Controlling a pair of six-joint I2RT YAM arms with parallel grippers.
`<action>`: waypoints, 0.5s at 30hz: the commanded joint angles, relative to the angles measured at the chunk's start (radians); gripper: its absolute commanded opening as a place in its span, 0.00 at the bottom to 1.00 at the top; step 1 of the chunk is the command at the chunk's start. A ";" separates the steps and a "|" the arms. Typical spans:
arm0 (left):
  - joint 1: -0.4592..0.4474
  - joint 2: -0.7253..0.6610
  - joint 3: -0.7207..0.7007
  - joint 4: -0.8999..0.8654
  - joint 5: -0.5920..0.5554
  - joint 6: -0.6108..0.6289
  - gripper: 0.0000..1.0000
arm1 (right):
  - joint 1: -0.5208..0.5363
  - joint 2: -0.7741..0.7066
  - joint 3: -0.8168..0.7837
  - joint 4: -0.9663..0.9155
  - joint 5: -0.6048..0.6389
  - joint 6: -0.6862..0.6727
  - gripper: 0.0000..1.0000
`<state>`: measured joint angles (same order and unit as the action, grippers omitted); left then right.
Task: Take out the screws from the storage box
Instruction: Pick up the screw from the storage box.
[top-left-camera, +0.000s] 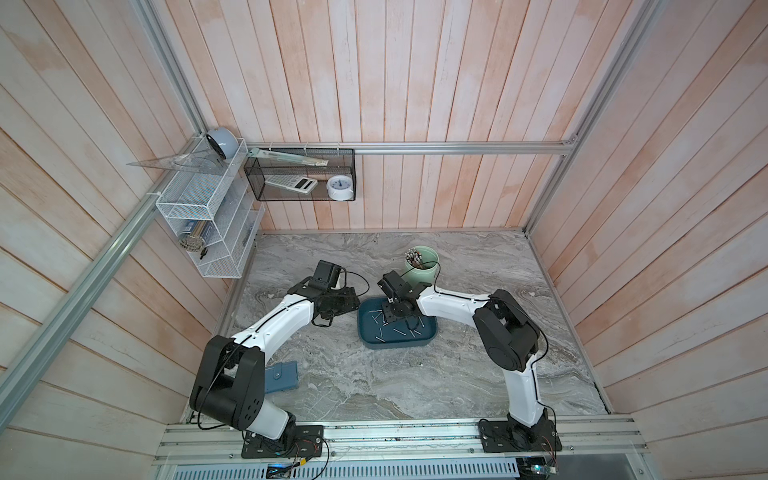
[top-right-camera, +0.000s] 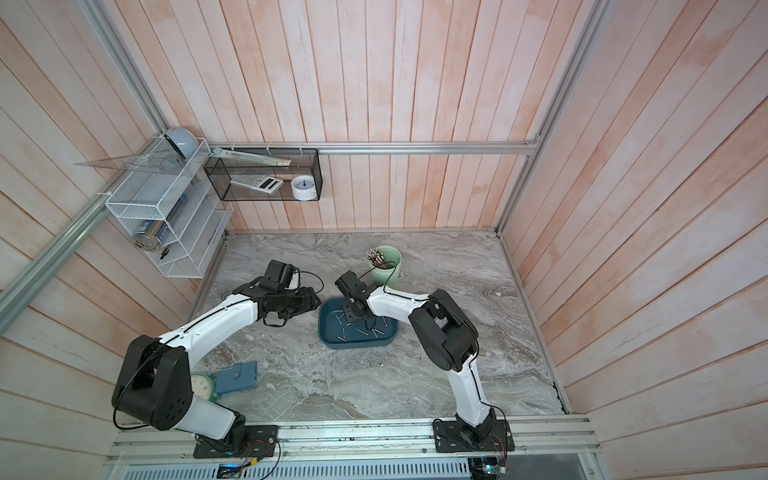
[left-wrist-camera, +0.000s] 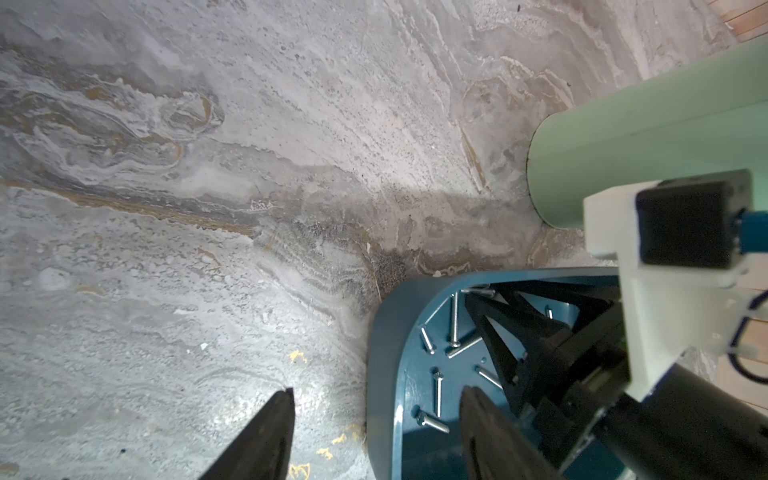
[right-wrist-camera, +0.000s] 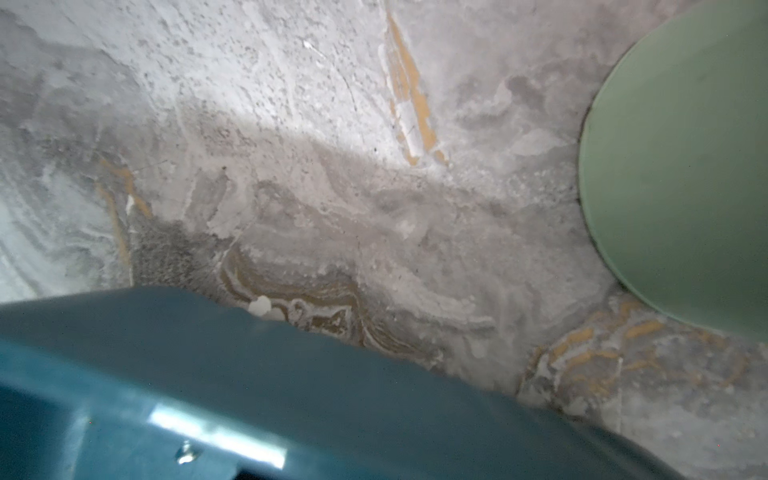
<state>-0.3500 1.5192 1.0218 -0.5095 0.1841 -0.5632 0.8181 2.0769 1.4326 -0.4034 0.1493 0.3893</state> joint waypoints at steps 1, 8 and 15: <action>-0.004 -0.011 0.011 -0.004 -0.017 0.019 0.68 | 0.018 0.034 0.023 -0.019 0.037 -0.018 0.38; -0.004 -0.016 0.011 -0.001 -0.024 0.023 0.68 | 0.034 0.029 0.029 -0.030 0.053 -0.026 0.27; -0.004 -0.020 0.011 -0.004 -0.031 0.026 0.69 | 0.062 0.017 0.039 -0.056 0.072 -0.039 0.18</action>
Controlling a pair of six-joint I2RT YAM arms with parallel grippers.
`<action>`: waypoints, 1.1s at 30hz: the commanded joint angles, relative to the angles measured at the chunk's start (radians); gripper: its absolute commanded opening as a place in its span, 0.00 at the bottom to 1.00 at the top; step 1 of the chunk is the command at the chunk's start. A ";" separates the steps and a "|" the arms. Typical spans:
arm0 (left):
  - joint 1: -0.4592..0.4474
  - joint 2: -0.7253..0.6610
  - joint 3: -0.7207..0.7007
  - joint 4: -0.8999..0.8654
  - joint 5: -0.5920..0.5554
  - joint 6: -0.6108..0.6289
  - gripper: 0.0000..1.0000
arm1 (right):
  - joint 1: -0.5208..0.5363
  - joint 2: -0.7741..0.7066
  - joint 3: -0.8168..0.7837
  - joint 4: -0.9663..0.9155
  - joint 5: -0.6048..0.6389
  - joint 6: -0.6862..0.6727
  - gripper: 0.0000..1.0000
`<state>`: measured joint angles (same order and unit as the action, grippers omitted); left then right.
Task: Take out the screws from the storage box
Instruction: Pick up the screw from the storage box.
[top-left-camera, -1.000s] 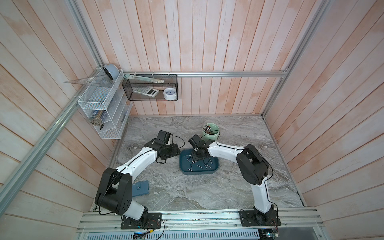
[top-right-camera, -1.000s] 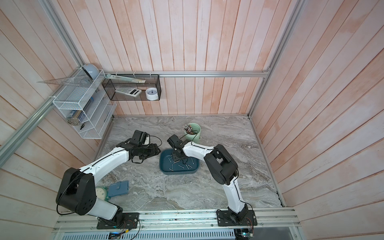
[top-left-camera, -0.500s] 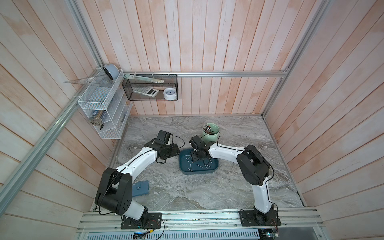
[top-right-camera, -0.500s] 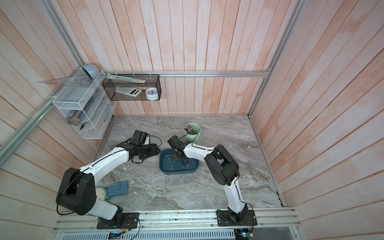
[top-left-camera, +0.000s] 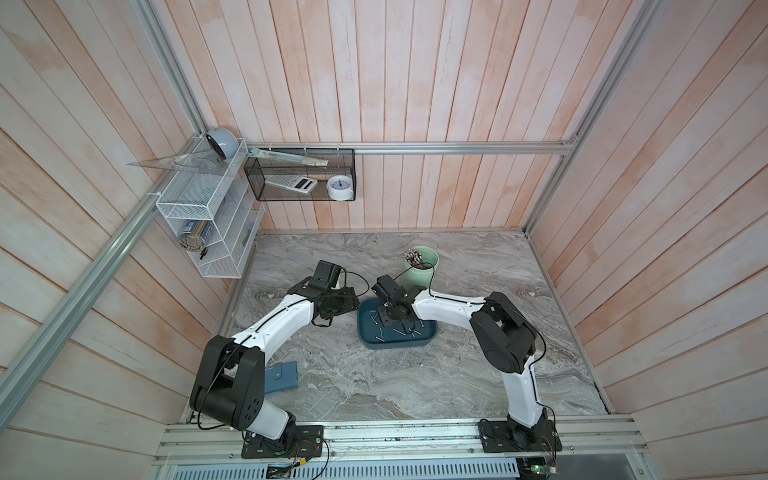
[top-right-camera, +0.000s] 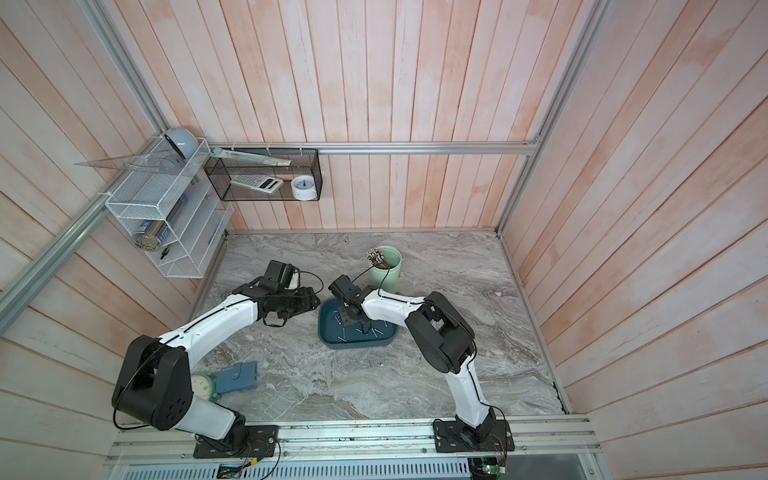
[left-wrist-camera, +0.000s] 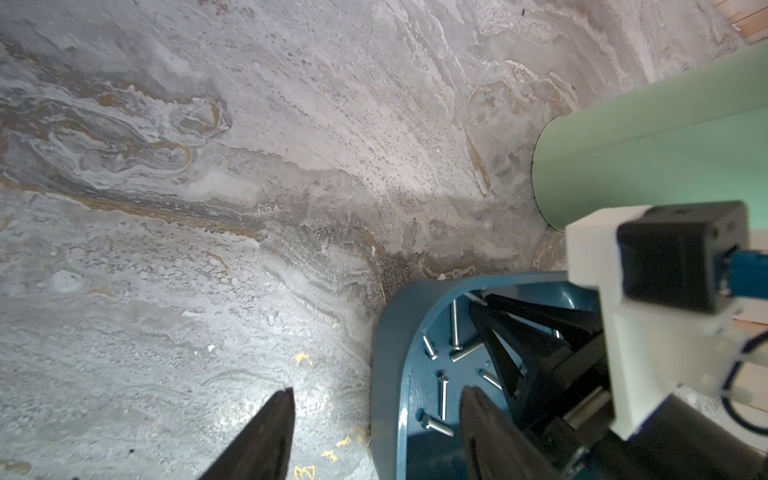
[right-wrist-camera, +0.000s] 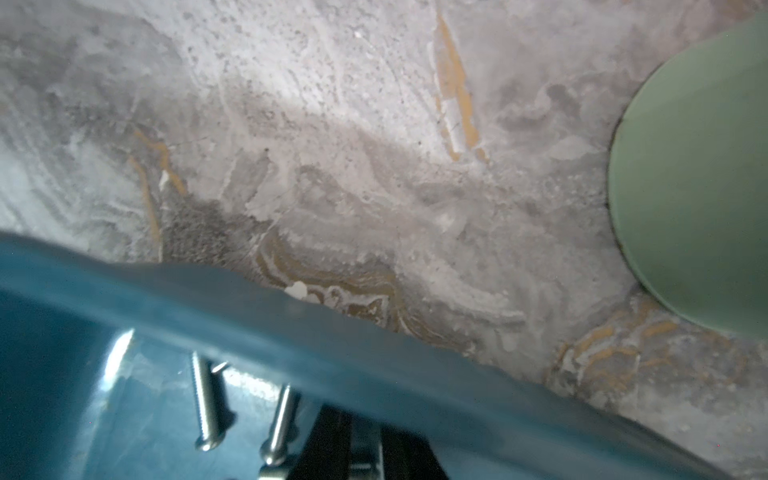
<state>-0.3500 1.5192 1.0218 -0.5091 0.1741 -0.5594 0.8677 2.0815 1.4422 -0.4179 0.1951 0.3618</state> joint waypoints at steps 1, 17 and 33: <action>-0.004 -0.019 0.011 -0.006 -0.022 0.022 0.68 | 0.014 0.009 0.029 -0.046 0.028 -0.009 0.18; -0.004 -0.030 0.009 -0.006 -0.031 0.024 0.69 | 0.011 0.004 0.027 -0.044 0.044 -0.009 0.40; -0.004 -0.034 0.009 -0.006 -0.036 0.026 0.69 | 0.008 0.050 0.048 -0.033 0.002 -0.009 0.30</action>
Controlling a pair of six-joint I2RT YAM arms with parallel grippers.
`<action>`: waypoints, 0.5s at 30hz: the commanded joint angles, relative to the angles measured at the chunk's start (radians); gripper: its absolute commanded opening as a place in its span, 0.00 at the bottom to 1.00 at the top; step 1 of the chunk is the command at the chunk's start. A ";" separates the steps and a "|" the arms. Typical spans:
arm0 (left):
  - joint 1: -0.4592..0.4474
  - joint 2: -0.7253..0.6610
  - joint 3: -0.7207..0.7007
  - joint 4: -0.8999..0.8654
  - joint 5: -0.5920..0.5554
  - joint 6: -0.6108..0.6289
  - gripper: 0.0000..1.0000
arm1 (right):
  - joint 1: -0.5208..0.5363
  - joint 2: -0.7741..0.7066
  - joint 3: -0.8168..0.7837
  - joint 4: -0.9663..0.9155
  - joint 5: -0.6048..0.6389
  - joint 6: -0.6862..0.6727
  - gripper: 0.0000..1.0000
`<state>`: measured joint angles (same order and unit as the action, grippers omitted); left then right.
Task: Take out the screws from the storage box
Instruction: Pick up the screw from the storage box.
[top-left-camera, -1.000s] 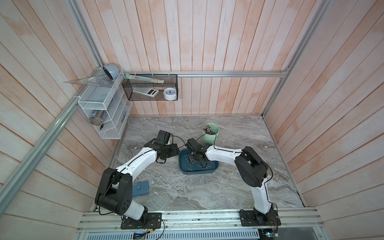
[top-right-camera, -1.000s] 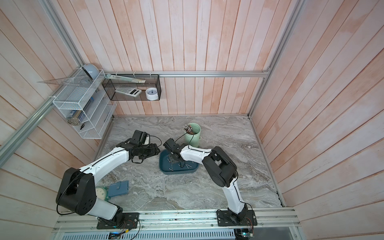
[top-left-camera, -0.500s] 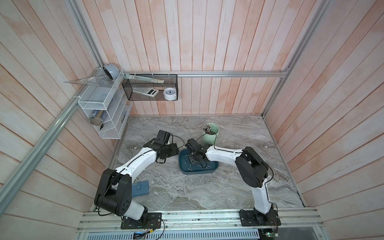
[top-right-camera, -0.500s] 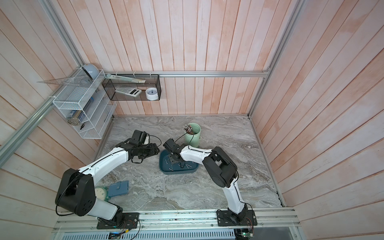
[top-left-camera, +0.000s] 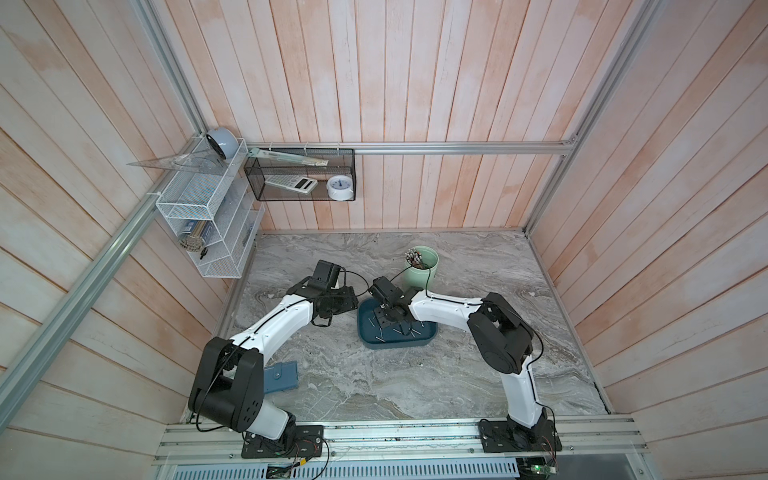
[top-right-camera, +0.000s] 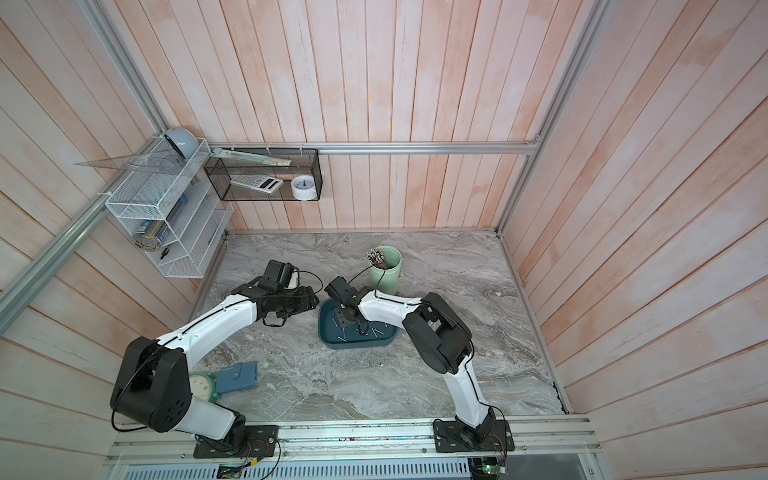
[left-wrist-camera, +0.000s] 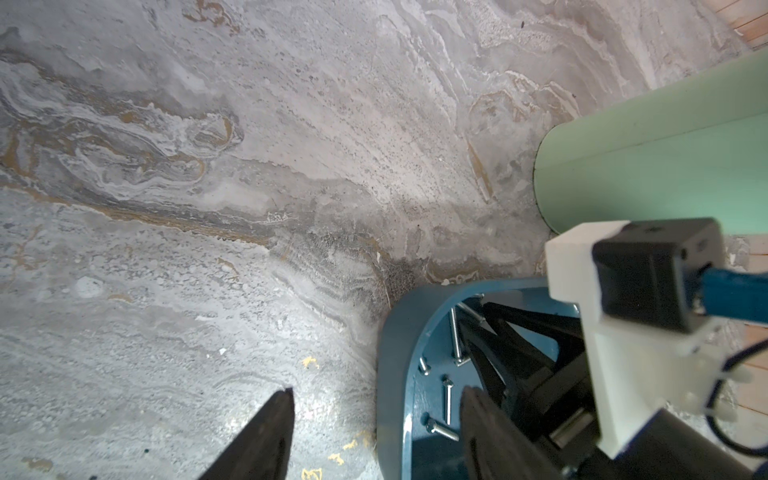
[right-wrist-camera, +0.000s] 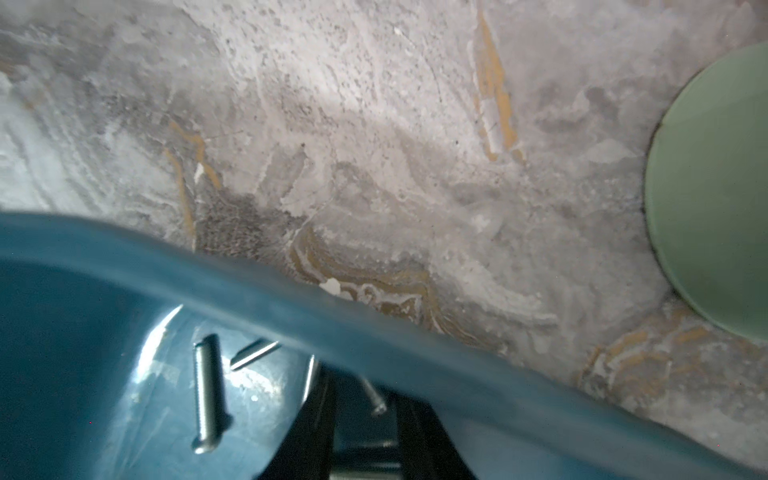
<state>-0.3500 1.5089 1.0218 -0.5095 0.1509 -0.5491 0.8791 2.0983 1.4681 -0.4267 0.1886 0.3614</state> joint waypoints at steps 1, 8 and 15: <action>-0.004 -0.024 0.009 -0.005 -0.013 0.015 0.69 | -0.003 0.035 0.023 -0.027 0.009 -0.007 0.30; -0.004 -0.023 0.011 -0.006 -0.013 0.014 0.69 | -0.003 0.024 0.020 -0.054 0.030 -0.006 0.20; -0.004 -0.021 0.010 -0.009 -0.013 0.015 0.69 | -0.003 0.014 0.033 -0.114 0.050 -0.003 0.15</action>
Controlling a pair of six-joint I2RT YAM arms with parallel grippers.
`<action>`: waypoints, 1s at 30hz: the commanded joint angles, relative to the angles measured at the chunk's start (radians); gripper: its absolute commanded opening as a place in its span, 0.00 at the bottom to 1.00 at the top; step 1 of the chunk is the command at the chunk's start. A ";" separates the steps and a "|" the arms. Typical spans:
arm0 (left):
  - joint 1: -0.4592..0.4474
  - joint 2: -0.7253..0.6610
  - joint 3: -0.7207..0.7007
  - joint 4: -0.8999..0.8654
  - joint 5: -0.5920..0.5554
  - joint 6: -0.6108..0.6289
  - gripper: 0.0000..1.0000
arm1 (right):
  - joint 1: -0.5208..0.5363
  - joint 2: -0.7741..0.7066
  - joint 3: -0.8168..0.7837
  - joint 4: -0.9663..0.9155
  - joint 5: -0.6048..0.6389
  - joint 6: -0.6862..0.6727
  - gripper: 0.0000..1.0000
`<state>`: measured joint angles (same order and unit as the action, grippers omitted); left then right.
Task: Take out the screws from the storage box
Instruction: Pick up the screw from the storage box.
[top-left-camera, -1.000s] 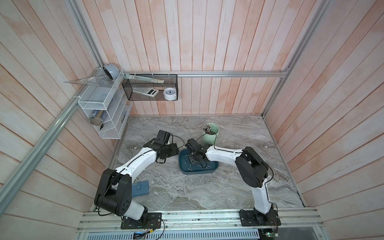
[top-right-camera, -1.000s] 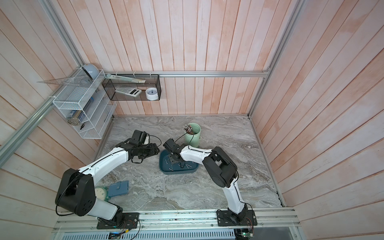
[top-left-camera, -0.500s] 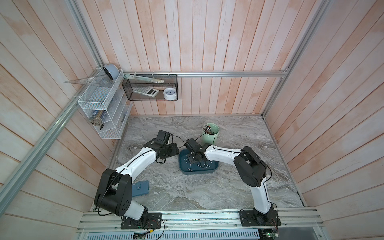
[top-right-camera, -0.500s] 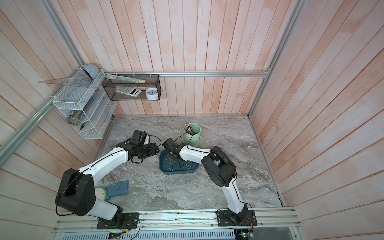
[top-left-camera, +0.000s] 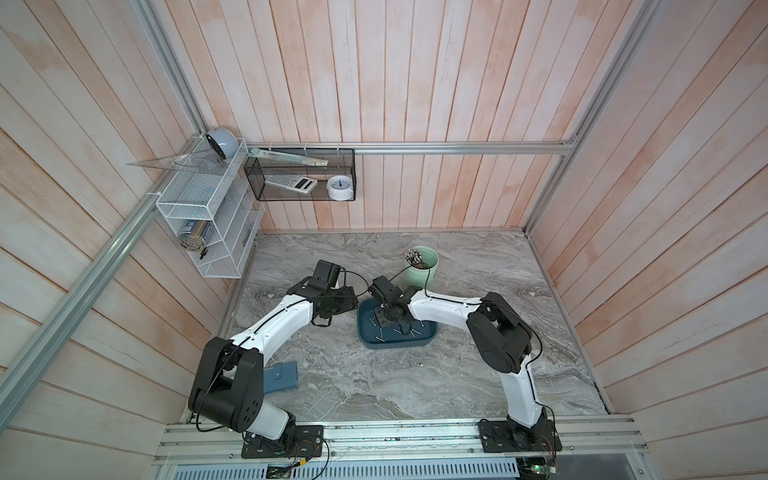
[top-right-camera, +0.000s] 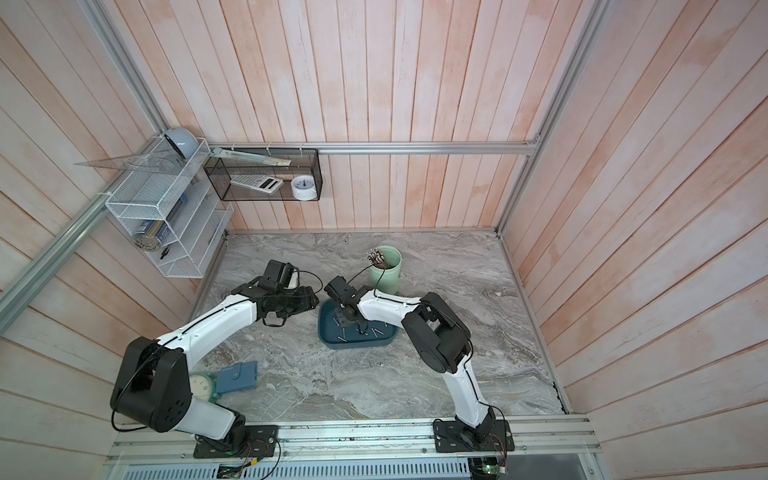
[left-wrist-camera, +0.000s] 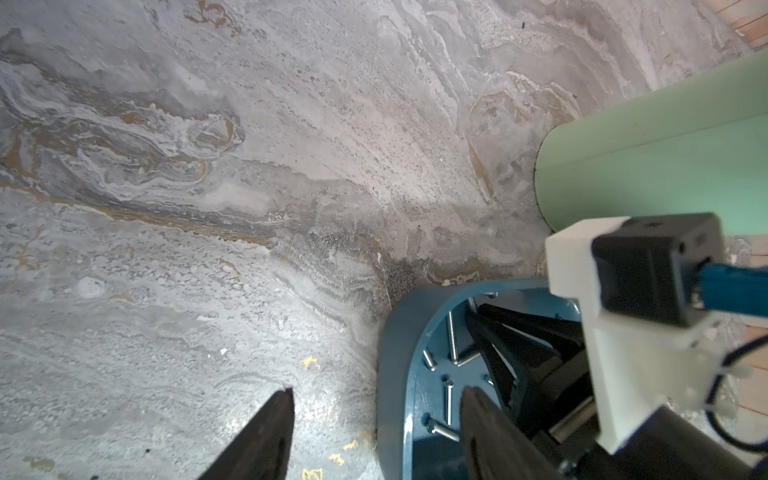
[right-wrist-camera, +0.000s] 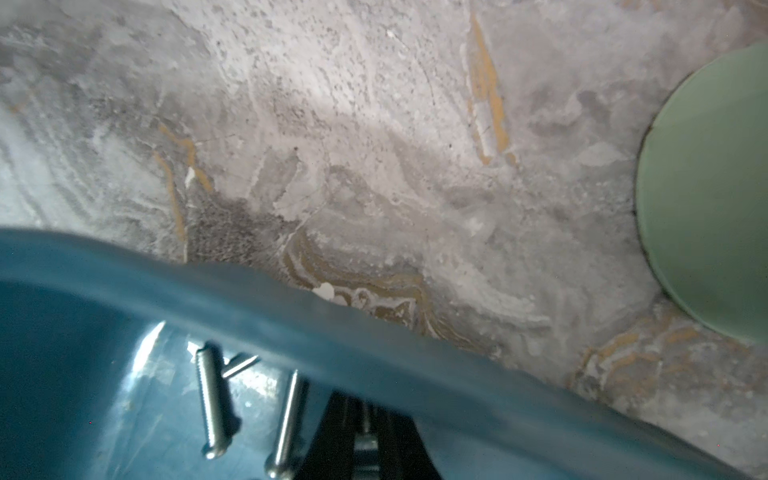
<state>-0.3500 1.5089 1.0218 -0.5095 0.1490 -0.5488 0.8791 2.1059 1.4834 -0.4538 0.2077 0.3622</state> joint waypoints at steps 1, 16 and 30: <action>-0.004 -0.021 0.011 -0.009 -0.012 0.015 0.69 | -0.004 0.006 0.023 -0.105 0.033 0.003 0.15; -0.004 -0.019 0.010 -0.010 -0.015 0.016 0.69 | -0.009 0.121 0.151 -0.248 0.020 0.034 0.20; -0.004 -0.018 0.009 -0.009 -0.007 0.016 0.69 | -0.020 -0.032 0.121 -0.228 0.013 0.052 0.08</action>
<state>-0.3500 1.5089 1.0218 -0.5095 0.1486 -0.5488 0.8707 2.1342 1.6138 -0.6640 0.2195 0.3962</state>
